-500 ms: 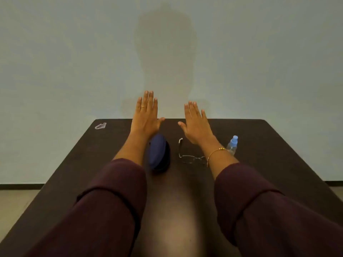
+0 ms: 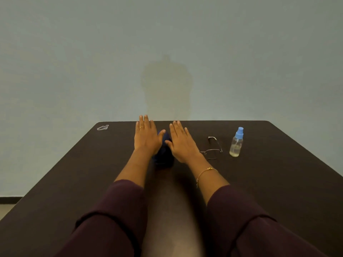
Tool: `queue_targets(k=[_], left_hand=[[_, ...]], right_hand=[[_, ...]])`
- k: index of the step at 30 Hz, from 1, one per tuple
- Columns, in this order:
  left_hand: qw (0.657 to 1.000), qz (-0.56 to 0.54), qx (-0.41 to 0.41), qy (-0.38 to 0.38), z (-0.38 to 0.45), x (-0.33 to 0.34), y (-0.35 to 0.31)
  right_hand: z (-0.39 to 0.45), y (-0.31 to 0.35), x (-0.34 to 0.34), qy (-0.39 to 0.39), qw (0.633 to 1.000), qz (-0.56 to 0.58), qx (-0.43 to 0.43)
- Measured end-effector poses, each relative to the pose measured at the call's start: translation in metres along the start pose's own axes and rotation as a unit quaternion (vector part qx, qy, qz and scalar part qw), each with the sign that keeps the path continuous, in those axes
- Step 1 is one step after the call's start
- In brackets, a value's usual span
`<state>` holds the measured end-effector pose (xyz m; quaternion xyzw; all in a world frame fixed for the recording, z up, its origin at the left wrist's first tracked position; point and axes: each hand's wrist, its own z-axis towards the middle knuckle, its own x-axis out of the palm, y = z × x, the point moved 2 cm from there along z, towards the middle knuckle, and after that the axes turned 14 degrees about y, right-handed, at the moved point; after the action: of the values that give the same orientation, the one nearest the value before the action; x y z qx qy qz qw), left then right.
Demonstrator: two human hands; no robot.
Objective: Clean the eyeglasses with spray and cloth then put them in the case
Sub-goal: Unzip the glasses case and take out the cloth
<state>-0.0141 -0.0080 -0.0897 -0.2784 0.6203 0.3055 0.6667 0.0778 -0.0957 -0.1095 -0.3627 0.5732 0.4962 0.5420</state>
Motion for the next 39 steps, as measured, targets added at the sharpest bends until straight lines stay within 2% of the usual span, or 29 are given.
queue_targets(k=[2,4,7,9,14,16,19,23,26,33,35,39], left_hand=[[0.999,-0.043,-0.011,0.023,-0.001,0.009,-0.002],[0.988,-0.138,-0.022,0.060,0.001,0.017,-0.005],[0.936,-0.339,-0.040,0.081,0.003,0.026,-0.008],[0.906,-0.413,-0.052,0.073,0.005,0.028,-0.011],[0.840,-0.530,-0.076,0.084,0.004,0.038,-0.008],[0.831,-0.545,-0.070,0.087,0.001,0.043,-0.005],[0.836,-0.543,-0.047,0.063,-0.001,0.046,0.001],[0.800,-0.597,-0.060,0.012,-0.005,0.044,0.007],[0.747,-0.659,-0.085,-0.014,-0.009,0.046,0.008],[0.576,-0.808,-0.124,-0.017,-0.010,0.038,0.018],[0.547,-0.825,-0.139,-0.018,-0.009,0.035,0.022],[0.520,-0.844,-0.130,-0.020,-0.007,0.033,0.027]], right_hand=[[0.000,0.007,0.007,0.007,1.000,0.013,-0.010],[0.001,0.011,0.011,0.011,1.000,0.021,-0.017],[0.002,0.014,0.015,0.030,0.998,0.047,-0.028],[0.004,0.014,0.019,0.046,0.996,0.063,-0.031],[0.006,0.015,0.030,0.004,0.975,0.224,-0.011],[0.005,0.018,0.035,-0.020,0.951,0.307,-0.005],[0.005,0.022,0.038,-0.052,0.899,0.435,0.015],[0.010,0.023,0.033,-0.088,0.867,0.491,0.012],[0.013,0.021,0.029,-0.135,0.886,0.443,0.019],[0.020,0.022,0.020,-0.167,0.951,0.260,-0.008],[0.026,0.024,0.012,-0.168,0.962,0.213,-0.018],[0.035,0.021,0.001,-0.143,0.975,0.166,-0.021]])
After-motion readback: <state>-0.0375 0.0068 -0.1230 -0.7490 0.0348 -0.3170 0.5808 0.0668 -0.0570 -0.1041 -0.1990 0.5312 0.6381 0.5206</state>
